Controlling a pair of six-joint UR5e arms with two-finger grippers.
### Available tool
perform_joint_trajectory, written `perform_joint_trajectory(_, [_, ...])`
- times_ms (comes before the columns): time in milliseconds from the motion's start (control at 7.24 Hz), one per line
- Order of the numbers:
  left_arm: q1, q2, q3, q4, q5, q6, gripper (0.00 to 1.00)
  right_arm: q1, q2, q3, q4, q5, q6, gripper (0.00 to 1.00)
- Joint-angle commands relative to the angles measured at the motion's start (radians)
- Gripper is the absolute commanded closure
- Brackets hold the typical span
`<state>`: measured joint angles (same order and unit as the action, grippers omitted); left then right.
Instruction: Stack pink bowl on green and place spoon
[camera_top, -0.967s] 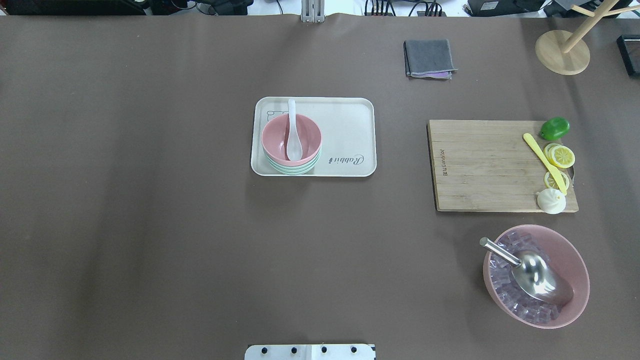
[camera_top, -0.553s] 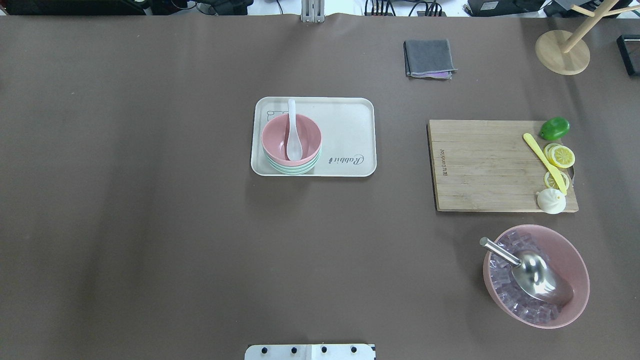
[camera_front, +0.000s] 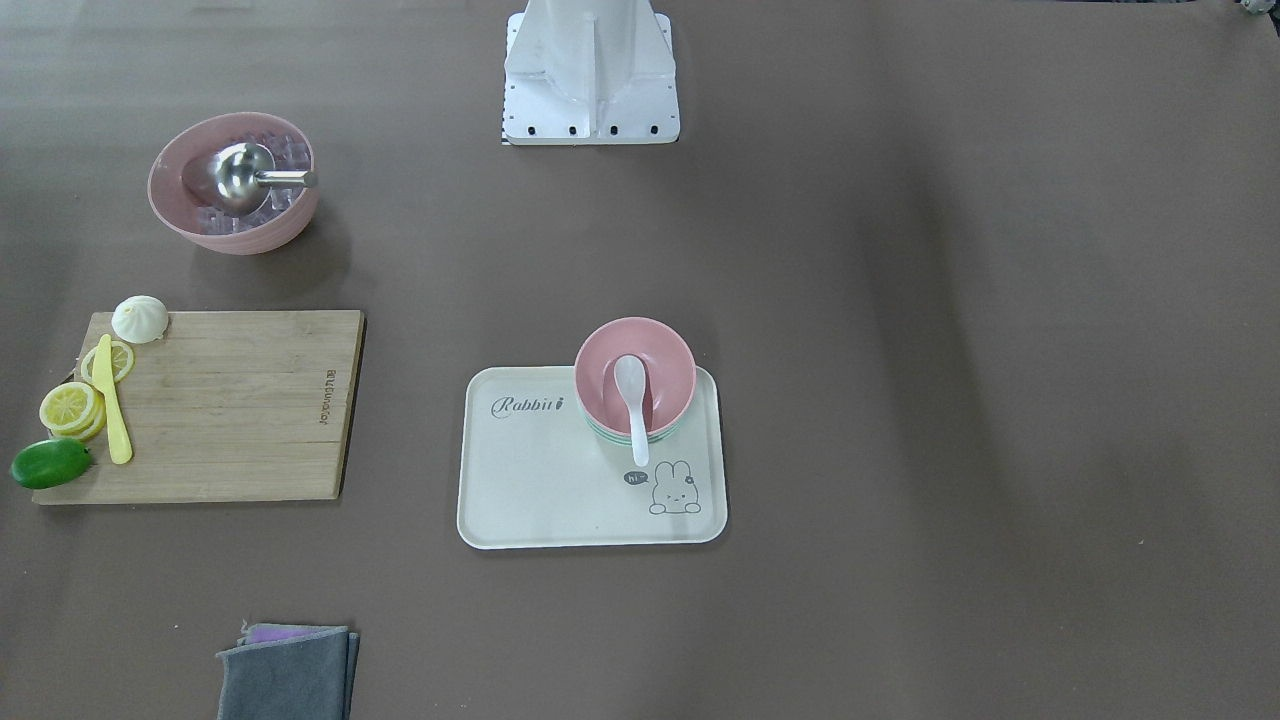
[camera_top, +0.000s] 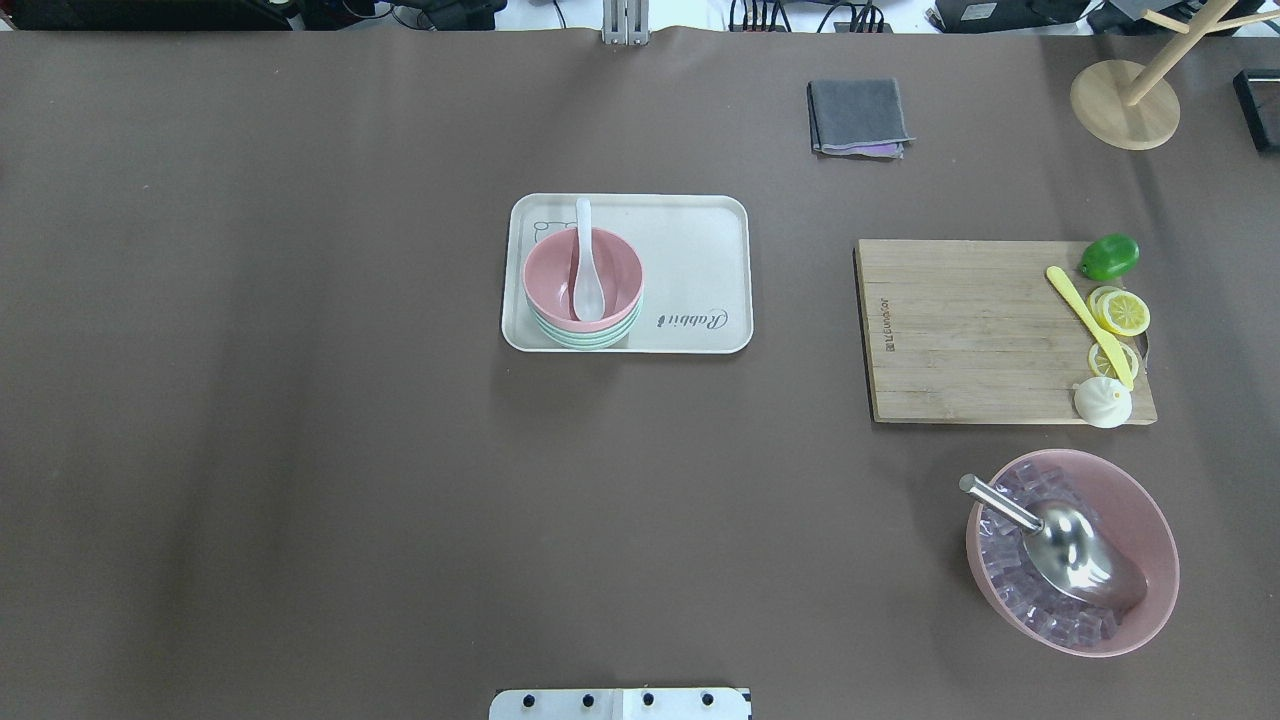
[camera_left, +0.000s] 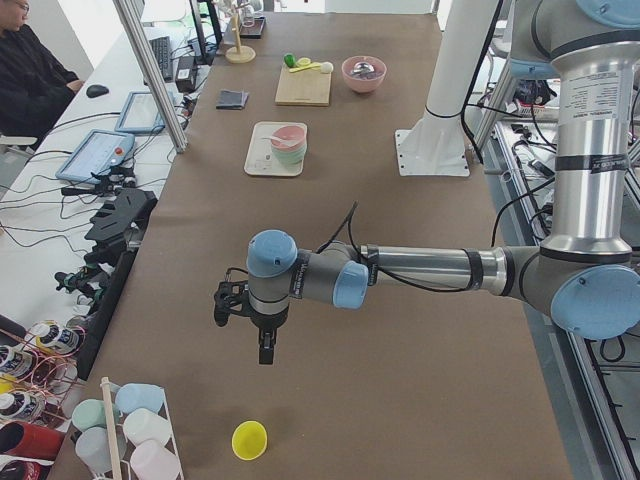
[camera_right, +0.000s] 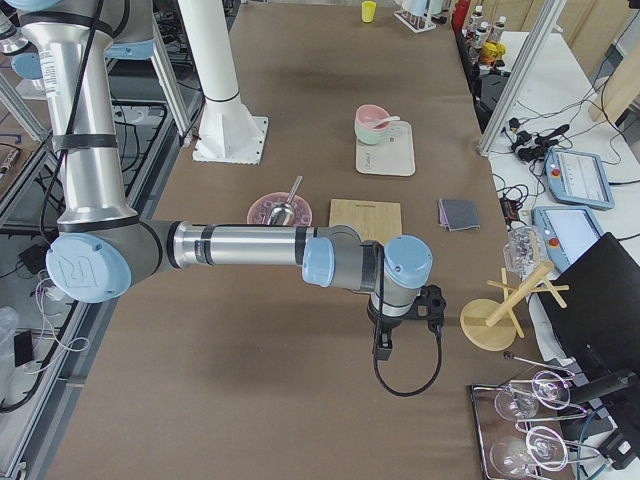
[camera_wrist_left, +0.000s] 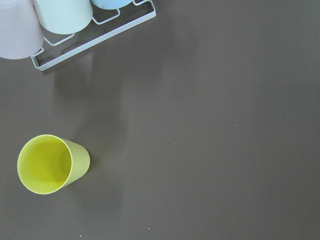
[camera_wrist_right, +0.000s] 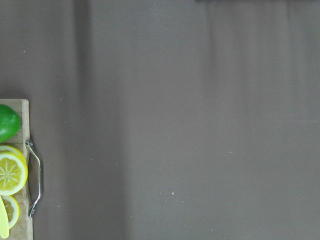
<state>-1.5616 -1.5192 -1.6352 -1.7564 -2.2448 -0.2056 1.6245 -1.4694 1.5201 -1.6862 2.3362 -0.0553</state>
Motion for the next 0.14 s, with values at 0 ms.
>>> perform_joint_trajectory(0, [-0.002,0.002,-0.003,-0.002,0.002,0.000,0.02,0.000,0.000,0.000,0.002,0.003,0.000,0.00])
